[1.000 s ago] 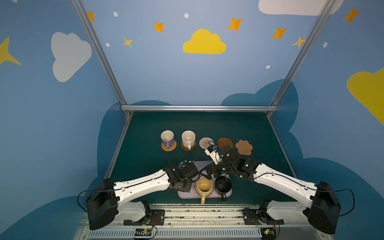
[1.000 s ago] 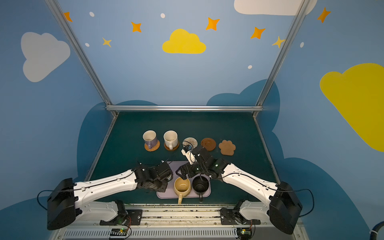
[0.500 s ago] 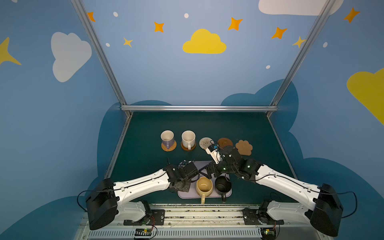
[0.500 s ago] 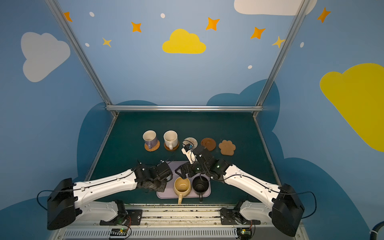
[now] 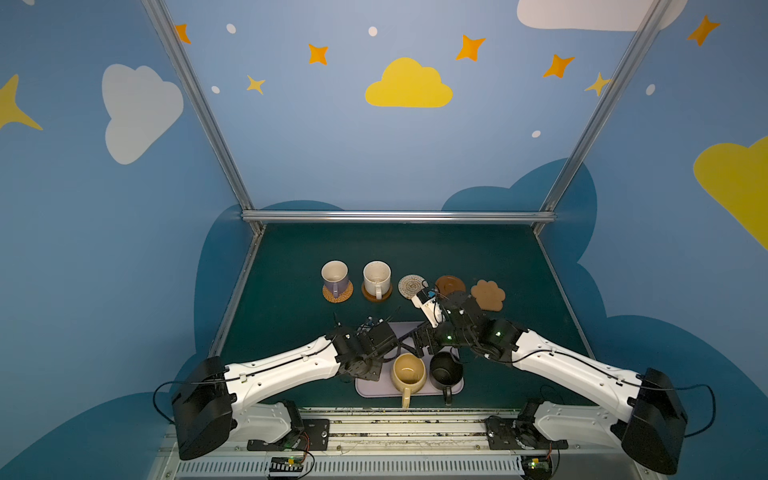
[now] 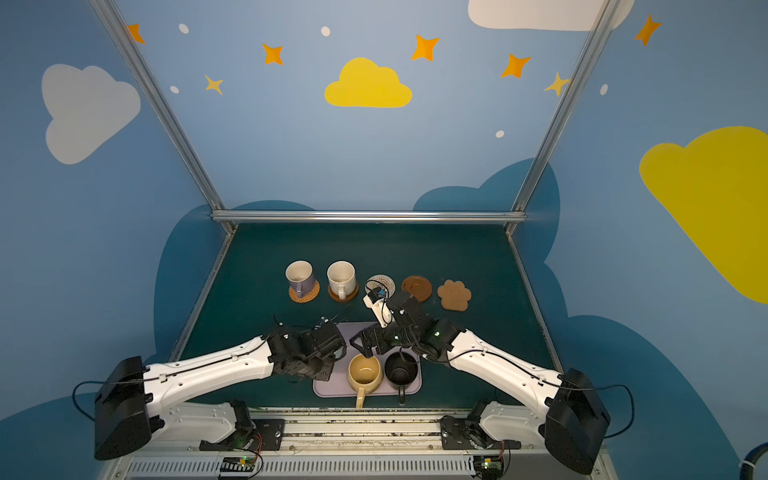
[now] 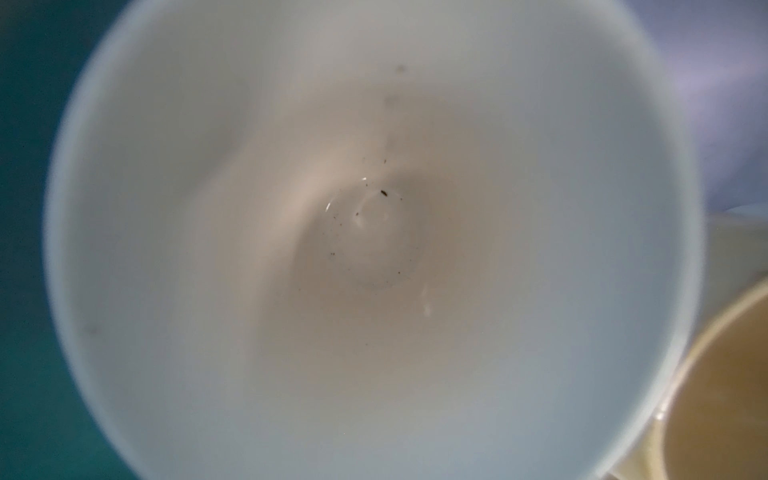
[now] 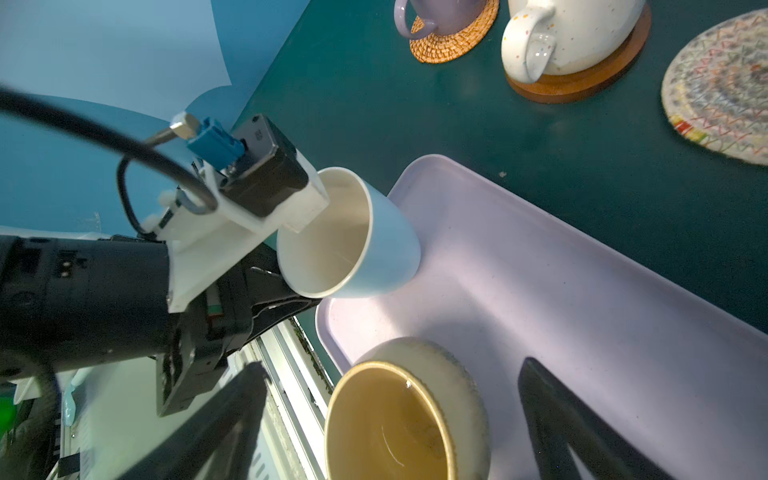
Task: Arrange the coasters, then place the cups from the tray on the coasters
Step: 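Lift the pale blue mug off the tray with the left gripper, then carry the pale blue mug over the multicoloured woven coaster with the left gripper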
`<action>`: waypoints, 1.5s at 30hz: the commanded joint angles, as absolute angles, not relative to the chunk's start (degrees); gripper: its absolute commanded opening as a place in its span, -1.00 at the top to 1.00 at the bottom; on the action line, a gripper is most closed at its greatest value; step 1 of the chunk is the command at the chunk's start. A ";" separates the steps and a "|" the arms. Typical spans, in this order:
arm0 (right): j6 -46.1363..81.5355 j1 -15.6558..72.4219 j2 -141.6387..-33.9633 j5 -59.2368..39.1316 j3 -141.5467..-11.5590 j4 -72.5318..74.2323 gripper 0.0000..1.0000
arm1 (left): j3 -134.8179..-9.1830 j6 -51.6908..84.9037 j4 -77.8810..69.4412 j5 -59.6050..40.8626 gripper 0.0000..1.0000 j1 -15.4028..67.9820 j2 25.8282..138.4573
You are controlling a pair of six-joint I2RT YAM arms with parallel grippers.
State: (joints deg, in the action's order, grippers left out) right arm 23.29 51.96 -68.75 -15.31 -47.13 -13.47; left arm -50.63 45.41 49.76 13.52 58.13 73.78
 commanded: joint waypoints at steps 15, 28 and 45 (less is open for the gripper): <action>23.45 50.94 -65.27 -10.68 -48.34 -13.89 -0.89 | -59.91 41.84 52.73 20.04 0.94 56.83 72.55; 25.26 45.88 -63.63 -8.96 -49.93 -14.70 -0.89 | -69.23 36.51 50.50 19.66 0.94 54.08 79.08; 23.57 33.51 -59.69 -14.52 -52.06 -19.73 -0.89 | -91.40 32.18 49.61 18.07 0.92 48.84 99.66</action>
State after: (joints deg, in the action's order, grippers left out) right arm 24.84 34.57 -61.28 -10.79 -49.82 -18.39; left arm -88.23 33.71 50.92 17.52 49.52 98.78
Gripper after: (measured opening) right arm 0.946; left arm 0.146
